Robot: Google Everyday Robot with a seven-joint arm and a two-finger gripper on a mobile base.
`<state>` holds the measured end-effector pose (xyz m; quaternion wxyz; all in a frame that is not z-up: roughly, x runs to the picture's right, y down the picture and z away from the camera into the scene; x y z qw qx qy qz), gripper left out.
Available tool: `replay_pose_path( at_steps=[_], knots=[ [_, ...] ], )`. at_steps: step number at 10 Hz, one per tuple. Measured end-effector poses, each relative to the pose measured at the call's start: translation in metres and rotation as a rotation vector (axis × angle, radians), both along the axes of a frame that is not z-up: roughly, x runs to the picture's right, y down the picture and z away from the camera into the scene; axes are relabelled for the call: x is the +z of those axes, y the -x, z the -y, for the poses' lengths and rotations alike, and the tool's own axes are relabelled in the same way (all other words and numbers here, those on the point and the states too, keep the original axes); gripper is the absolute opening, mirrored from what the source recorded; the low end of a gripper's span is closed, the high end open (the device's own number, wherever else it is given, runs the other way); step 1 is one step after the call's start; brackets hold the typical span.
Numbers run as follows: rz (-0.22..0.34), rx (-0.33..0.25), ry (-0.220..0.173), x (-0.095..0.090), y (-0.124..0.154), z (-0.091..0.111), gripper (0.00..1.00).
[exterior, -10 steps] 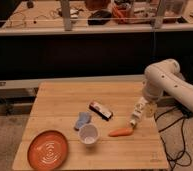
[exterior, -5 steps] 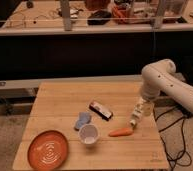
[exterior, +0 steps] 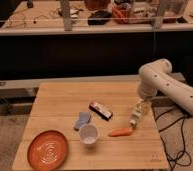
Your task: Push the eraser across the table
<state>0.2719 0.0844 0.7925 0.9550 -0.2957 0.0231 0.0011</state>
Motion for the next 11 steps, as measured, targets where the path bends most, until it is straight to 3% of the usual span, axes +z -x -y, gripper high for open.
replay_pose_path(
  at_steps=[11],
  knots=[
    [0.002, 0.031, -0.001, 0.022, 0.016, -0.005, 0.8]
  ],
)
